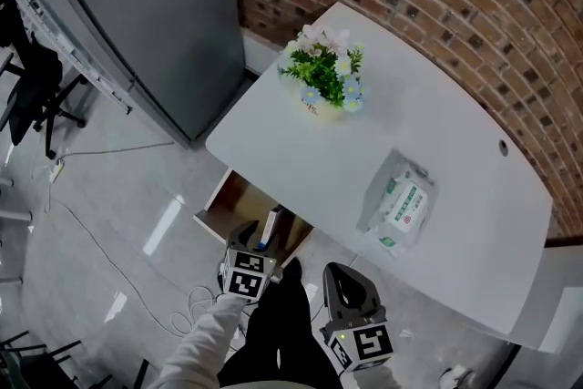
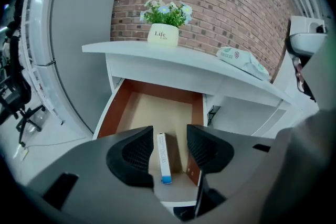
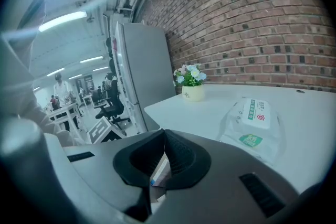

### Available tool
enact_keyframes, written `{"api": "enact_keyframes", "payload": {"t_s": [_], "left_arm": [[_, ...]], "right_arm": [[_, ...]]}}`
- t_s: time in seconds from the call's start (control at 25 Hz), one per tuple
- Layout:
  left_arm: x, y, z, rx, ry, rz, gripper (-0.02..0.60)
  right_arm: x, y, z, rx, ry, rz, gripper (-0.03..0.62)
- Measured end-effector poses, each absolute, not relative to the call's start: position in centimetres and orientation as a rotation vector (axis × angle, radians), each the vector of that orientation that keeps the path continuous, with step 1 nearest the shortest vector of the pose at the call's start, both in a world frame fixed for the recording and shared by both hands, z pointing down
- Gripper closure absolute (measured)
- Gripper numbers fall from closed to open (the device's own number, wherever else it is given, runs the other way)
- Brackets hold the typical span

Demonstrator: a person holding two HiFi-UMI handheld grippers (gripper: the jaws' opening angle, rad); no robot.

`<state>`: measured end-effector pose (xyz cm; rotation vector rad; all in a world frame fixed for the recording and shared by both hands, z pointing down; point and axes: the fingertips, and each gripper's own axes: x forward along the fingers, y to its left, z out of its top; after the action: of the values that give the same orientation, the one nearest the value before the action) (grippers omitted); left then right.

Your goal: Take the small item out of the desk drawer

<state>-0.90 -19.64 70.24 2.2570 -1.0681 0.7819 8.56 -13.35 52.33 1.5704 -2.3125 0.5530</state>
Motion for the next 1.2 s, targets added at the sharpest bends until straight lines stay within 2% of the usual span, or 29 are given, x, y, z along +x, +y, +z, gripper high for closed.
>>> {"api": "enact_keyframes", "payload": {"t_s": [0.44,1.2], "left_arm": [[-0.5,-20.3,76.8,2.115,-1.007,0.947,0.374],[0.4,-20.7,83.1,1.966,-0.913,1.141,0.374]], "right_arm": [[8.9,-16.8,53.7,1.550,-2.323,0.561,0.566],[9.7,-18.9,55.3,1.537,-2.319,0.578,0.566]]}}
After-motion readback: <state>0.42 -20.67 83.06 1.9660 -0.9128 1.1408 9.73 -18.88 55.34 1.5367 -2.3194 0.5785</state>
